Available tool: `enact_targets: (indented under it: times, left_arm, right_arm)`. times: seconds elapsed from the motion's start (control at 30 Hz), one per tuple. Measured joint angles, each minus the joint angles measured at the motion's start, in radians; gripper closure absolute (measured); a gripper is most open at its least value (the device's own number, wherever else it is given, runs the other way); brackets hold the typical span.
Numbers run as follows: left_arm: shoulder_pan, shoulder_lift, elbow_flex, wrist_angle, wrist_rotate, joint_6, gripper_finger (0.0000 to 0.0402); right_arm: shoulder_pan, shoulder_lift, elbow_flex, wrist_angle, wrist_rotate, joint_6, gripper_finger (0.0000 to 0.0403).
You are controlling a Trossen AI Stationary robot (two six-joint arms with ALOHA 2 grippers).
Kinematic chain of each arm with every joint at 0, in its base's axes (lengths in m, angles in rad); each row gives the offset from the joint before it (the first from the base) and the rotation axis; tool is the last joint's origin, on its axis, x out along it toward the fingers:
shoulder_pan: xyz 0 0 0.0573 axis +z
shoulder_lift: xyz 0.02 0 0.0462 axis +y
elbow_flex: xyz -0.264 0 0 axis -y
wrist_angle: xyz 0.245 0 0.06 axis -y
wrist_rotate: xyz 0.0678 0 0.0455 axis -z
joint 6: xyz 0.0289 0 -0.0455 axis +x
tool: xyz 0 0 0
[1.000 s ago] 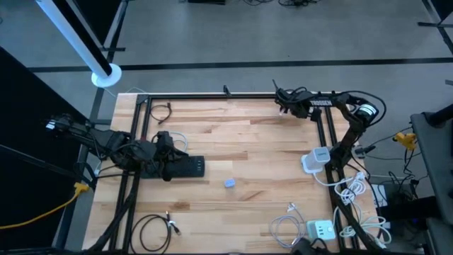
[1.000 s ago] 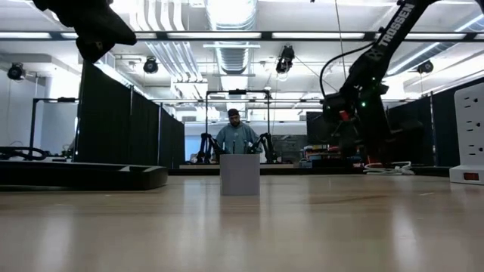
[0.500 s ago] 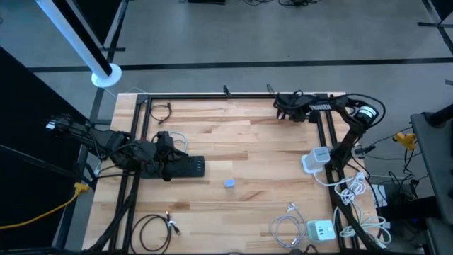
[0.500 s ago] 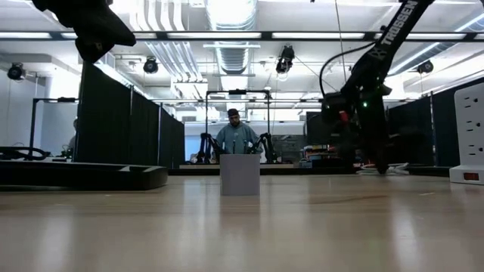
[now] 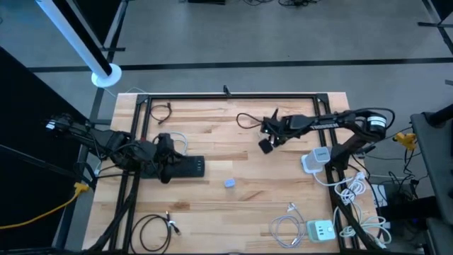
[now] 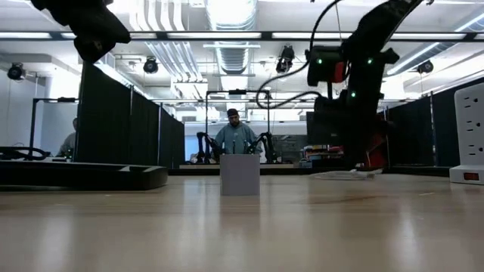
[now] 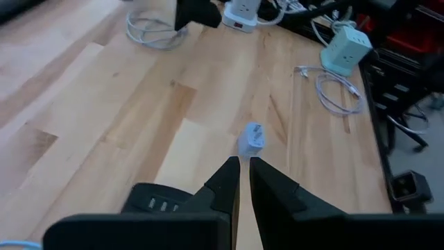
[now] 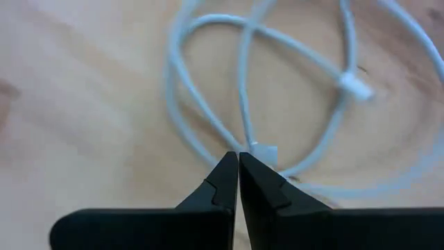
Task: Insert USB
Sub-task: Insert the white charger cable into the white charger adapter
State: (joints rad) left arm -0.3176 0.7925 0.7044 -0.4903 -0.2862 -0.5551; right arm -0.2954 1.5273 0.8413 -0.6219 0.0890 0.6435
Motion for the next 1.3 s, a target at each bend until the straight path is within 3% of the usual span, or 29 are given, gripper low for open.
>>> enact_targets:
  times: [0.17,0.43,0.6,0.9,1.13,1.3]
  left_arm:
    - [-0.003,0.0,0.0,-0.007,0.017,-0.003,0.0379]
    - [-0.003,0.001,0.0,-0.007,0.031,0.0,0.0379]
    - [-0.003,0.0,0.0,-0.025,0.038,0.001,0.0379]
    - [-0.003,0.0,0.0,-0.029,0.037,0.0,0.0379]
    - [-0.003,0.001,0.0,-0.029,0.035,0.006,0.0379]
    - [-0.002,0.022,0.0,-0.016,-0.003,0.022,0.0379]
  right_arm:
    - [0.032,-0.007,0.0,-0.006,-0.162,-0.039,0.0366]
    - [0.008,0.006,0.022,-0.006,-0.132,-0.065,0.0225]
    - [-0.022,0.013,0.037,-0.037,-0.062,-0.069,0.0194]
    - [-0.067,0.113,0.031,-0.026,-0.131,-0.124,0.0245]
    - [-0.065,0.094,0.044,-0.024,-0.148,-0.14,0.0386]
    - [-0.067,0.038,0.103,-0.02,-0.188,-0.156,0.0377]
